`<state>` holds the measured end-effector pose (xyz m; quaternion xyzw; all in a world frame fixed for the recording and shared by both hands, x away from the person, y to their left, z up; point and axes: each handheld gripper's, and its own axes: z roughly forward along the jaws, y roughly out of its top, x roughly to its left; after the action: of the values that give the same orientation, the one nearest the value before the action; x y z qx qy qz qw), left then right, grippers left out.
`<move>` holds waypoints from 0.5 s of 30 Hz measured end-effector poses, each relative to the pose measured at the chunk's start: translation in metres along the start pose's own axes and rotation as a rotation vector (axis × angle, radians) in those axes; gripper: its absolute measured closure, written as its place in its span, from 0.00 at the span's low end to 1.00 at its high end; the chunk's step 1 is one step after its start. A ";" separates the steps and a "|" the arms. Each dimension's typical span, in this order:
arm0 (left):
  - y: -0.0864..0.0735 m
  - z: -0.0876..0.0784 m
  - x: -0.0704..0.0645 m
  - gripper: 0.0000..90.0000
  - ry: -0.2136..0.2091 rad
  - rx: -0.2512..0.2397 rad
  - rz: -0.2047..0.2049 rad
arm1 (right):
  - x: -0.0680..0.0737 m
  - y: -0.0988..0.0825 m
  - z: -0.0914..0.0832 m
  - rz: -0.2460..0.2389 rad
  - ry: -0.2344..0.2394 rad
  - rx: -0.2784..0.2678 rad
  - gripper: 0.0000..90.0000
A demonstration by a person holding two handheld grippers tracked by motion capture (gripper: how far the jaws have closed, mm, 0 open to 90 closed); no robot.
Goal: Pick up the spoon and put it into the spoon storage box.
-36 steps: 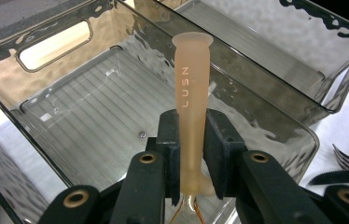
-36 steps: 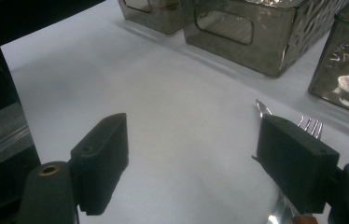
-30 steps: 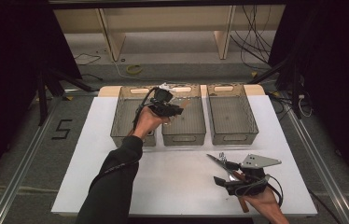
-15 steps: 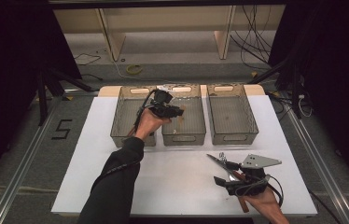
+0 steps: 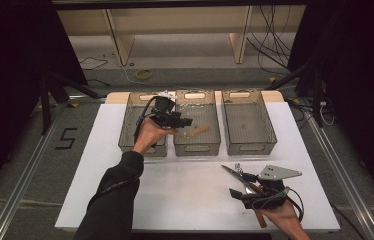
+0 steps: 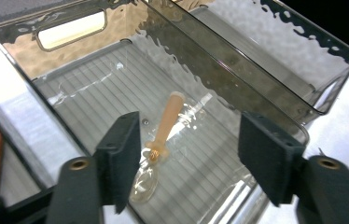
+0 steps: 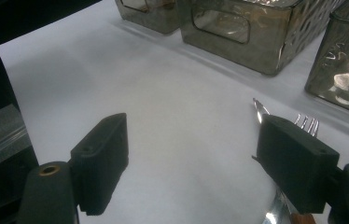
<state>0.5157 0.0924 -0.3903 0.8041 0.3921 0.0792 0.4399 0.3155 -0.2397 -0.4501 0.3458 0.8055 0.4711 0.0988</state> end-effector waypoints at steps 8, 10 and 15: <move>-0.017 -0.023 -0.003 0.34 -0.004 -0.030 0.017 | -0.003 0.001 -0.001 0.012 -0.018 0.006 0.29; -0.022 -0.028 -0.005 0.33 -0.011 -0.037 0.019 | -0.004 0.001 -0.001 0.009 -0.023 0.008 0.29; -0.037 -0.038 -0.012 0.30 -0.021 -0.043 0.041 | -0.005 0.001 -0.002 0.022 -0.035 0.019 0.29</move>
<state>0.4688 0.1201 -0.3929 0.8030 0.3692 0.0879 0.4595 0.3190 -0.2437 -0.4489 0.3639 0.8042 0.4582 0.1044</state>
